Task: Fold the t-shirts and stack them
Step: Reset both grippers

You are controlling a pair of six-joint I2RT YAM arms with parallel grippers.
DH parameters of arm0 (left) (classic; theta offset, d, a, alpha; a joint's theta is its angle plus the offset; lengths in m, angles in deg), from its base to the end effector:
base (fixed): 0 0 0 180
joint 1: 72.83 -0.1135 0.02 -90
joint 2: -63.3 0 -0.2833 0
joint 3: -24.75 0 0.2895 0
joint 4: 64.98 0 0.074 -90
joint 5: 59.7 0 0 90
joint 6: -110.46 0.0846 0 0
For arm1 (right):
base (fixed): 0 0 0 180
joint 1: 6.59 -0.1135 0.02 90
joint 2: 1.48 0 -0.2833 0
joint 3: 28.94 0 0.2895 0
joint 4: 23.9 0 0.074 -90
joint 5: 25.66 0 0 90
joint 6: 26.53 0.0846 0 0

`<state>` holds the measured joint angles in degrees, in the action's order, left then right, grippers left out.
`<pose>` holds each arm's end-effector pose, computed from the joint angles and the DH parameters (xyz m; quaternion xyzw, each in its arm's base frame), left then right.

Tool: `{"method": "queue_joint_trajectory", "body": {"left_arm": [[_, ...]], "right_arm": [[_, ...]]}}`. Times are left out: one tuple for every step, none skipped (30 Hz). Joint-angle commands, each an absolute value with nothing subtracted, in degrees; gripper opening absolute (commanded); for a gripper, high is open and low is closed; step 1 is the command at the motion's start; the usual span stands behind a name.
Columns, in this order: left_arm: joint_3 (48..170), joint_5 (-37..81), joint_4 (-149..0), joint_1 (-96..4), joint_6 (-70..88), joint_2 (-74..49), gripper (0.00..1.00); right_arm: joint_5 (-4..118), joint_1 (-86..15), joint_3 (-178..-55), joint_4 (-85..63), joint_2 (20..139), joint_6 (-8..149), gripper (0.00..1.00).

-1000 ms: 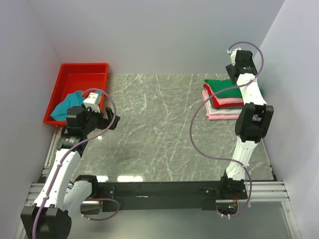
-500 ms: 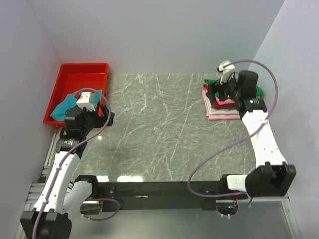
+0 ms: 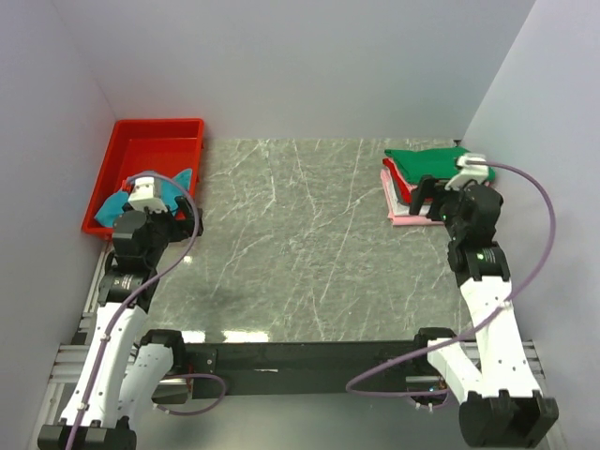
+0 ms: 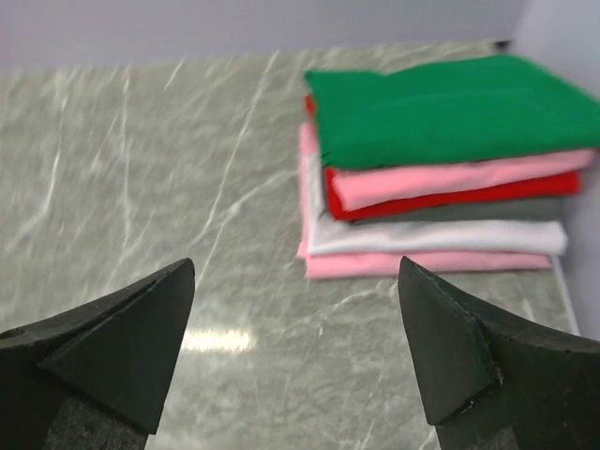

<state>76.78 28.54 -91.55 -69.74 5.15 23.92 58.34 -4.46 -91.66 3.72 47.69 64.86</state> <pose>0.2369 -0.0154 0.3185 -0.0744 0.7840 -0.1104 0.6063 0.2698 -0.0012 0.3572 -0.0080 0.7879 0.0373 0.6146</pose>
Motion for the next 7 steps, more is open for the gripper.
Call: {"method": "queue_joint_trajectory", "body": {"left_arm": [[76.35, 30.04, -89.68, -69.49, 5.34, 25.50, 1.00], [76.35, 29.86, -89.68, -69.40, 5.34, 25.50, 0.99], [76.35, 29.68, -89.68, -69.32, 5.34, 25.50, 0.99], [76.35, 29.51, -89.60, -69.23, 5.34, 25.42, 0.99], [76.35, 29.33, -89.77, -69.14, 5.43, 25.24, 1.00], [76.35, 29.42, -89.77, -69.05, 5.60, 25.07, 1.00], [76.43, 29.42, -89.77, -68.96, 5.60, 25.06, 1.00]], "right_arm": [[71.36, -4.31, -91.79, -1.14, 45.63, 72.26, 0.95], [72.51, -4.31, -91.79, -0.78, 45.63, 72.17, 0.95], [74.26, -4.31, -91.70, -0.61, 45.81, 72.00, 0.95], [74.80, -4.31, -91.79, -0.17, 45.81, 71.47, 0.95], [74.89, -4.31, -91.70, 0.44, 45.98, 70.95, 0.95], [75.41, -4.31, -91.26, -0.07, 45.81, 70.59, 0.95], [75.24, -4.31, -90.74, -0.77, 45.37, 70.50, 0.95]]}}
